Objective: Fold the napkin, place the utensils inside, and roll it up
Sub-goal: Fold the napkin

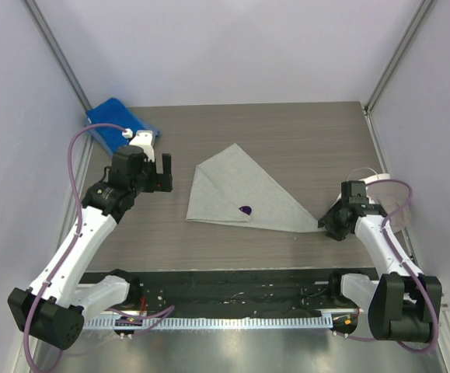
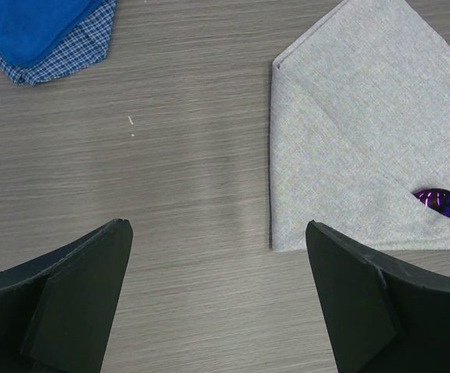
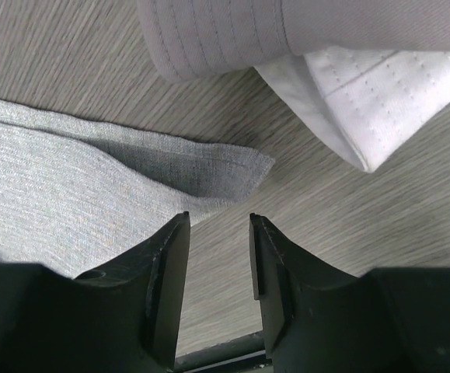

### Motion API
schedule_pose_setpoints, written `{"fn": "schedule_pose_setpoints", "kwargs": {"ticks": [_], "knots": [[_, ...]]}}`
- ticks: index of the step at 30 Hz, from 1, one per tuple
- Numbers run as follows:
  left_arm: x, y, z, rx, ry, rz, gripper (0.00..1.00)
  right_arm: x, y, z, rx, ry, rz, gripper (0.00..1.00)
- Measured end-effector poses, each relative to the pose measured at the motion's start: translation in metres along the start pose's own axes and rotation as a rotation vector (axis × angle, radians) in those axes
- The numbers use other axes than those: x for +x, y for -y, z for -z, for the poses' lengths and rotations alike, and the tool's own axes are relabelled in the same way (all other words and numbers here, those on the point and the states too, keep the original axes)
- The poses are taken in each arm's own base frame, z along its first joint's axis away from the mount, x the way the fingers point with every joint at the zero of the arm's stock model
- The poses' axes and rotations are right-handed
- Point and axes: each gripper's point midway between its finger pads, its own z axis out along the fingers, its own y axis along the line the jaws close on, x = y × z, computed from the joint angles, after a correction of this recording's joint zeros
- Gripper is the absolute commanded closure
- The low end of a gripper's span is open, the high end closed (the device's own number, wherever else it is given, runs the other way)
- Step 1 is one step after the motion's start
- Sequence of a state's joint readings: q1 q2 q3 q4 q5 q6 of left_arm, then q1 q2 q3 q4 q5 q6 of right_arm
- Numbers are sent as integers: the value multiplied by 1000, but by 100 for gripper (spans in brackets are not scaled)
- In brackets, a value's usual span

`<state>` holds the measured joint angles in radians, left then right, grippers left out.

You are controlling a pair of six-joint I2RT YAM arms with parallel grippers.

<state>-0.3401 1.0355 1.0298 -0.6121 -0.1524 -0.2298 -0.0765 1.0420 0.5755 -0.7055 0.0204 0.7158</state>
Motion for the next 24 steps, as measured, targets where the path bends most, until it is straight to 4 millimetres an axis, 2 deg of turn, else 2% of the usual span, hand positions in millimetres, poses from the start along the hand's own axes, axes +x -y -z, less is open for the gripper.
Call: {"fn": "schedule_pose_setpoints", "kwargs": {"ticks": [14, 24], "knots": [[0, 0, 0, 0, 0, -2, 0, -5, -4, -19, 6, -2, -6, 59], [0, 0, 0, 0, 0, -2, 0, -2, 5, -27, 31, 5, -6, 64]]}}
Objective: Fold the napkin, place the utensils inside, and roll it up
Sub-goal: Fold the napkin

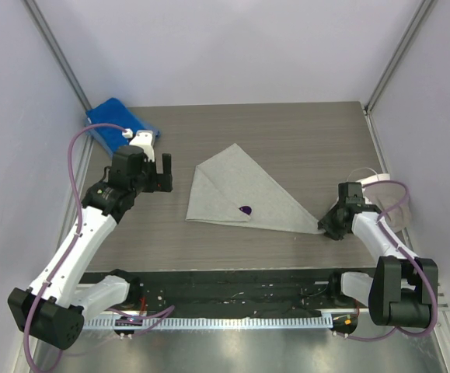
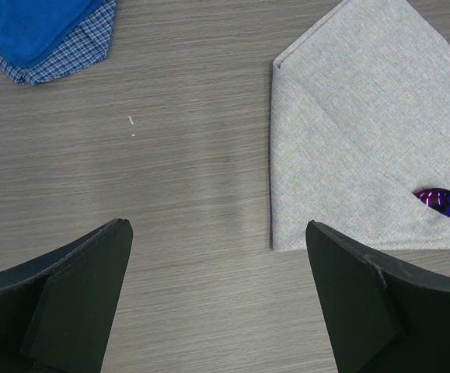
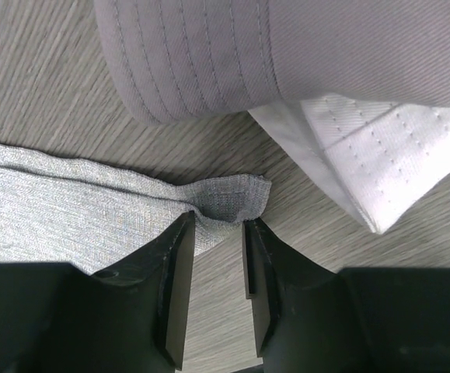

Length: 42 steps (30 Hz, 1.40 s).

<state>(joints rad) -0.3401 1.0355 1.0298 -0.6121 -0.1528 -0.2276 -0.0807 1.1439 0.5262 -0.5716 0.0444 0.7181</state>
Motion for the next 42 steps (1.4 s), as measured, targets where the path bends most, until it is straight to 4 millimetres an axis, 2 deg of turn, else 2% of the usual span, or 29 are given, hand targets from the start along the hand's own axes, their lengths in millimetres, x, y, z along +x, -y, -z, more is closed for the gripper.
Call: {"fn": "schedule_pose_setpoints", "kwargs": {"ticks": [7, 19, 25, 28, 33, 37, 42], "knots": [[0, 0, 0, 0, 1, 0, 0, -2, 1, -2, 3, 13, 4, 74], [0, -1, 3, 1, 8, 1, 0, -6, -2, -2, -16, 33, 37, 99], [1, -1, 3, 1, 8, 1, 0, -11, -12, 9, -64, 66, 76, 99], [2, -1, 3, 1, 6, 1, 0, -11, -32, 20, -106, 90, 139, 99], [3, -1, 2, 0, 2, 1, 0, 2, -93, 50, -237, 148, 326, 99], [5, -2, 1, -2, -2, 0, 0, 27, -145, 70, -351, 162, 443, 99], [6, -2, 1, -3, -3, 1, 0, 66, -196, 74, -442, 135, 549, 99]]}}
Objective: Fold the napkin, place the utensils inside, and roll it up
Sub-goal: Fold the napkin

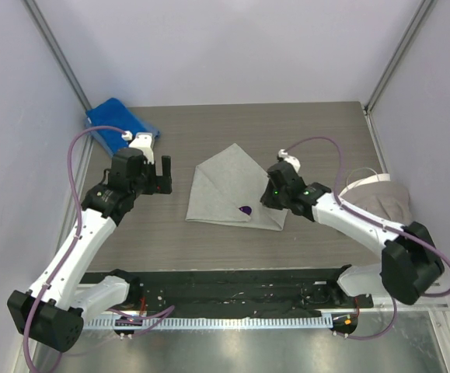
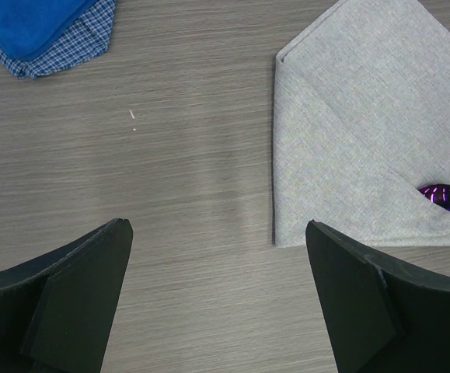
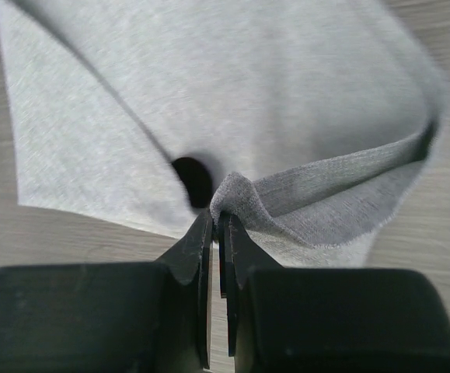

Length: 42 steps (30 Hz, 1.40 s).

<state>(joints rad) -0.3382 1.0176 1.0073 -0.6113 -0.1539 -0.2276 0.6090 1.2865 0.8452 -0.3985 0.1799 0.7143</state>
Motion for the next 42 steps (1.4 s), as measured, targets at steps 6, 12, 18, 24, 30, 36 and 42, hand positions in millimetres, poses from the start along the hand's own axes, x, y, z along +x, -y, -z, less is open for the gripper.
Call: {"fn": "schedule_pose_setpoints", "kwargs": {"ticks": [6, 12, 18, 24, 30, 36, 42], "knots": [[1, -1, 0, -2, -2, 1, 0, 21, -59, -20, -104, -35, 86, 99], [2, -3, -1, -9, -3, 3, 0, 27, -107, -25, -197, -27, 127, 99], [2, -3, -1, -9, -3, 3, 0, 33, -134, -29, -254, -29, 147, 99], [2, -3, -1, -9, -3, 3, 0, 38, -154, -35, -284, -35, 169, 99], [2, -3, -1, -10, -5, 3, 0, 47, -171, -46, -302, -46, 197, 99], [2, -3, -1, -9, -4, 3, 0, 55, -174, -62, -290, -60, 229, 99], [2, -4, -1, -11, -4, 4, 0, 59, -179, -71, -287, -67, 254, 99]]}}
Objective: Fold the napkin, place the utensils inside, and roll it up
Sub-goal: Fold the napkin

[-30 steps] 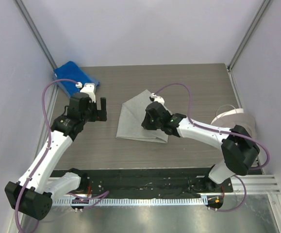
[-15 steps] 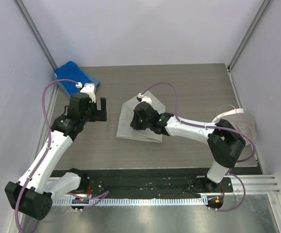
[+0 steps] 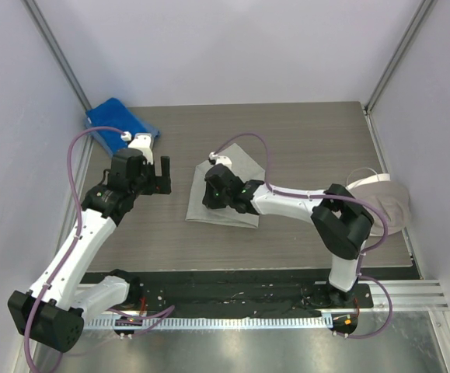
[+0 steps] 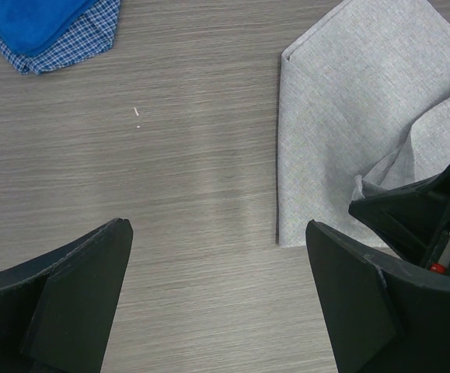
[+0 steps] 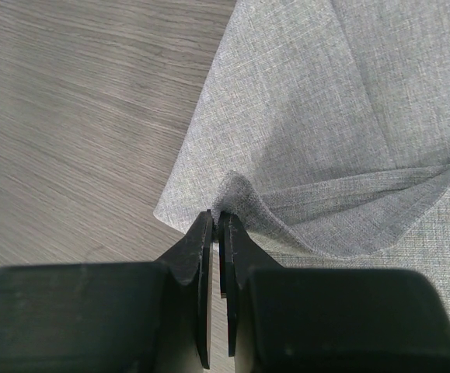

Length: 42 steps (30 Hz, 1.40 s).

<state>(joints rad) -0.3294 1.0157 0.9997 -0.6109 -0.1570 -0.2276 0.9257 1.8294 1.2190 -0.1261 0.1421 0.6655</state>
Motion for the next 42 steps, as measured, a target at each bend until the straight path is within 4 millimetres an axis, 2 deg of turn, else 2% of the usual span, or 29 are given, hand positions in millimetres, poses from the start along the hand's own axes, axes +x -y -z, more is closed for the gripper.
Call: {"fn": "schedule_pose_setpoints", "kwargs": {"ticks": [7, 16, 20, 38, 40, 41, 42], "knots": [[0, -1, 0, -2, 0, 2, 0, 4, -3, -9, -4, -7, 22, 99], [0, -1, 0, -2, 0, 1, 0, 0, -15, -20, -22, -3, 43, 99], [0, -1, 0, -2, 0, 1, 0, 6, -19, -24, -29, -14, 57, 99], [0, -1, 0, -2, 0, 1, 0, 22, -40, -27, -66, -39, 127, 99], [0, -1, 0, -2, 0, 1, 0, 26, -40, -31, -64, -50, 136, 91], [0, -1, 0, -2, 0, 1, 0, 28, -39, -32, -62, -57, 140, 84], [0, -1, 0, -2, 0, 1, 0, 30, -39, -33, -60, -61, 143, 69]]}}
